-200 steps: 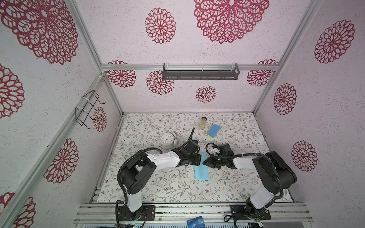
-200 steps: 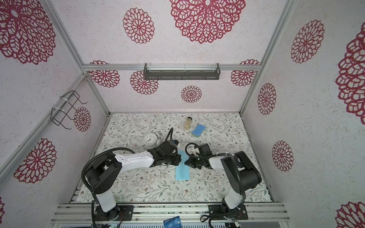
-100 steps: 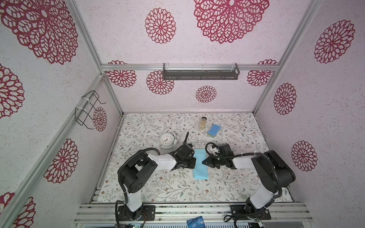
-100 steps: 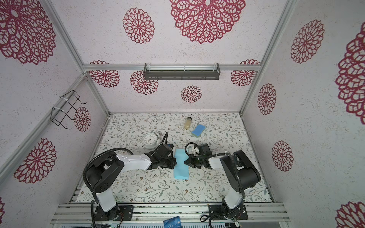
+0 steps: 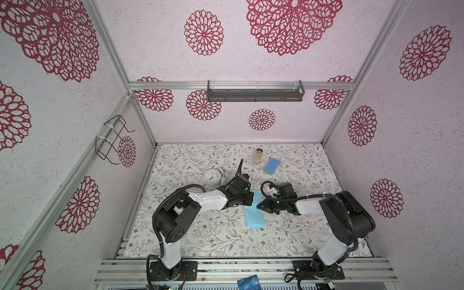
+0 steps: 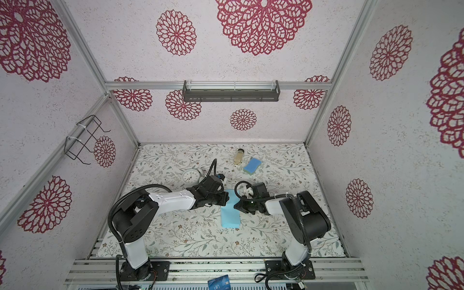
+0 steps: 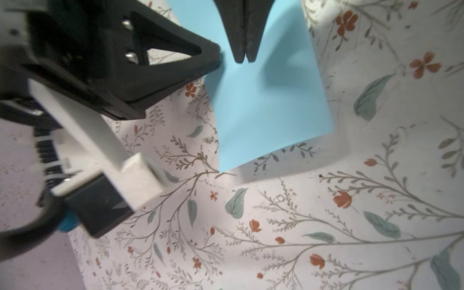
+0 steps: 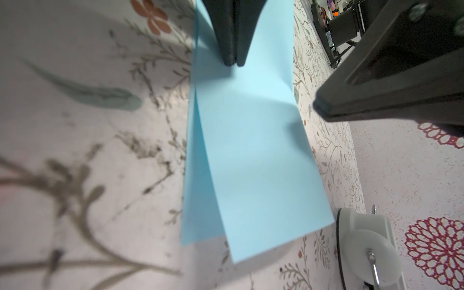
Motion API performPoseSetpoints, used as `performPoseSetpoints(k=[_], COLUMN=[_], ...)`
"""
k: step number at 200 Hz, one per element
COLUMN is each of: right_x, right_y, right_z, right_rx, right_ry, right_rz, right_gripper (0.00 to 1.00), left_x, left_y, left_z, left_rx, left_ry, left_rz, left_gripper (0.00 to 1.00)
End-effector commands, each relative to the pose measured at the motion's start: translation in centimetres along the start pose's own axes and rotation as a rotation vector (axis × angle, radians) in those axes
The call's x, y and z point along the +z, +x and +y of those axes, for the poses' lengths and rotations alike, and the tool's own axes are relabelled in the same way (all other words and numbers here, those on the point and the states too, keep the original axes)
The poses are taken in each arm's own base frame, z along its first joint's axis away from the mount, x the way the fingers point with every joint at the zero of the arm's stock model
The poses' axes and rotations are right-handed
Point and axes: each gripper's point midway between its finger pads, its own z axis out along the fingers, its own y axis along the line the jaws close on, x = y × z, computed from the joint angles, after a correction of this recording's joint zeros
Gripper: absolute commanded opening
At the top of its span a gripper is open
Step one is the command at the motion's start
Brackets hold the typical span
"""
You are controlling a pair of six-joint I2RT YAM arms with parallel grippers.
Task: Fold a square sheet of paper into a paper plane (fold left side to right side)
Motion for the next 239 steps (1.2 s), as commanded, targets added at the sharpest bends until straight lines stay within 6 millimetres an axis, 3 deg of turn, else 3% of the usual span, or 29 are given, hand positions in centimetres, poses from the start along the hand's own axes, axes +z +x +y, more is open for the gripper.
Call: performPoseSetpoints(k=[1, 51, 91, 120, 153, 159, 187, 239], right_x=[0.3, 0.4, 0.4, 0.4, 0.4, 0.4, 0.3, 0.3], right_y=[3.3, 3.5, 3.5, 3.6, 3.7, 3.7, 3.7, 3.8], right_z=[-6.2, -6.7, -6.9, -7.1, -7.1, -7.1, -7.1, -7.3], right_rx=[0.091, 0.091, 0.096, 0.097, 0.096, 0.095, 0.092, 0.091], right_ry=[0.224, 0.235, 0.241, 0.245, 0.250, 0.250, 0.253, 0.261], right_rz=[0.072, 0.079, 0.082, 0.084, 0.087, 0.088, 0.090, 0.091], right_gripper=[0.00, 0.00, 0.00, 0.00, 0.00, 0.00, 0.00, 0.00], left_x=[0.7, -0.3, -2.5, -1.1, 0.5, 1.8, 2.3, 1.4], left_y=[0.7, 1.6, -2.4, -3.5, -3.9, -2.9, -2.1, -0.6], left_z=[2.1, 5.0, 2.1, 1.0, 1.4, 2.3, 3.8, 7.3], left_rx=[-0.006, -0.046, -0.033, -0.017, -0.009, -0.014, -0.022, -0.062], left_ry=[-0.037, -0.086, -0.003, 0.035, 0.018, -0.005, -0.039, -0.096], left_rz=[0.025, 0.028, -0.069, -0.054, -0.040, -0.010, 0.005, 0.017], left_gripper=[0.00, 0.00, 0.00, 0.00, 0.00, 0.00, 0.00, 0.00])
